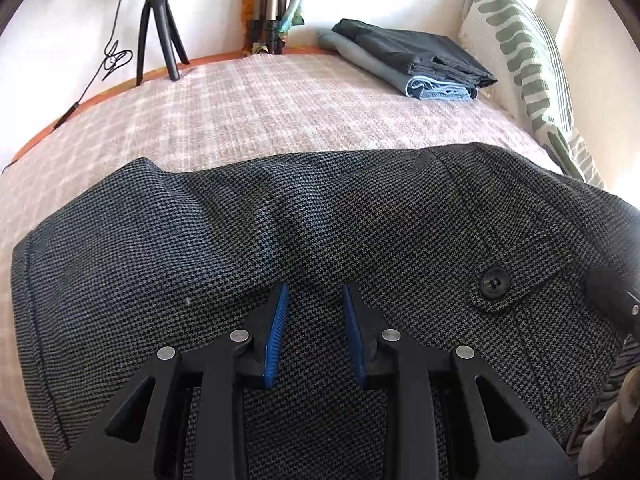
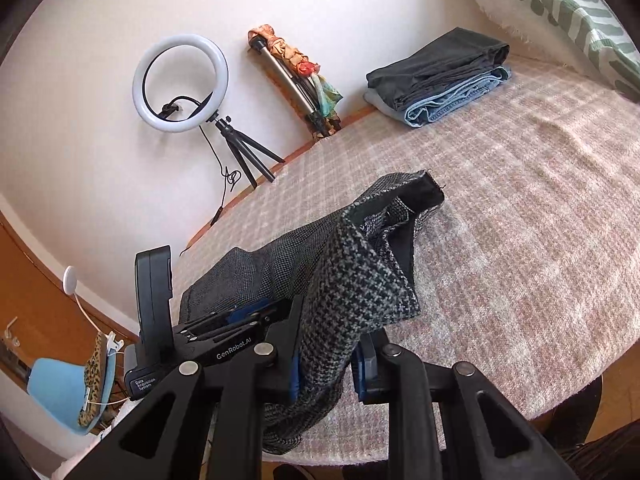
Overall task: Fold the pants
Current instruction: 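Fold the lifted shorts over onto the stack with the right gripper, then release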
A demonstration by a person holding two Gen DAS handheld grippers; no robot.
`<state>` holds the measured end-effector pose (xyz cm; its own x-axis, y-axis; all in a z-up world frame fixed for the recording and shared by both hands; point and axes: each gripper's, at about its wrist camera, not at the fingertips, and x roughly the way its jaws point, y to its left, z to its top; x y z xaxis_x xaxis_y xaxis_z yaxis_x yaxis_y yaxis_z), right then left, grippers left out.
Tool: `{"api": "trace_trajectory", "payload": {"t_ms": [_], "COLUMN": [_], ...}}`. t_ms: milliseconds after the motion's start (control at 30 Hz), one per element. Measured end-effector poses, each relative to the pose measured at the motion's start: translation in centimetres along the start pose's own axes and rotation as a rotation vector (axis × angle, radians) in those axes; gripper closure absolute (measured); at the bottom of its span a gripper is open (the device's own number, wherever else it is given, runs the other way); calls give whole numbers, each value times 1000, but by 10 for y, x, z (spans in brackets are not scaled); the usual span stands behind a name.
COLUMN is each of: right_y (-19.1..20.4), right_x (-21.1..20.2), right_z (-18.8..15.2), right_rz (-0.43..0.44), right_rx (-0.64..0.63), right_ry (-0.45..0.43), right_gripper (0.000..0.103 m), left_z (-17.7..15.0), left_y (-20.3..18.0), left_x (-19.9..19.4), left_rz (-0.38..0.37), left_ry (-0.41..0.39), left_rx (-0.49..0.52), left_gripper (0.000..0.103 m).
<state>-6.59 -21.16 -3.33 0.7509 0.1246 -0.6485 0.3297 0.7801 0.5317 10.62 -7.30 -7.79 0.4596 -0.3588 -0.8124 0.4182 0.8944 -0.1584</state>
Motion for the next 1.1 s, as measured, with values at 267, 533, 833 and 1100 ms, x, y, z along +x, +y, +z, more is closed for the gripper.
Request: {"api": "trace_trajectory", "payload": {"t_ms": [267, 533, 833, 1100], "right_y": [40, 130, 231, 235], "right_x": [-1, 6, 77, 123], "right_z": [12, 4, -85, -128], "right_rz": [21, 117, 270, 276], "right_rx": [-114, -379, -798, -937], "right_ry": [-21, -14, 226, 401], "right_gripper": [85, 85, 85, 81], "left_z": [-75, -83, -118, -124], "left_y": [28, 91, 204, 207], "left_x": [-37, -134, -196, -185], "left_rz": [-125, -18, 117, 85], "left_ry": [70, -153, -352, -311], "left_rx": [-155, -271, -604, -605], "left_gripper": [77, 77, 76, 76]}}
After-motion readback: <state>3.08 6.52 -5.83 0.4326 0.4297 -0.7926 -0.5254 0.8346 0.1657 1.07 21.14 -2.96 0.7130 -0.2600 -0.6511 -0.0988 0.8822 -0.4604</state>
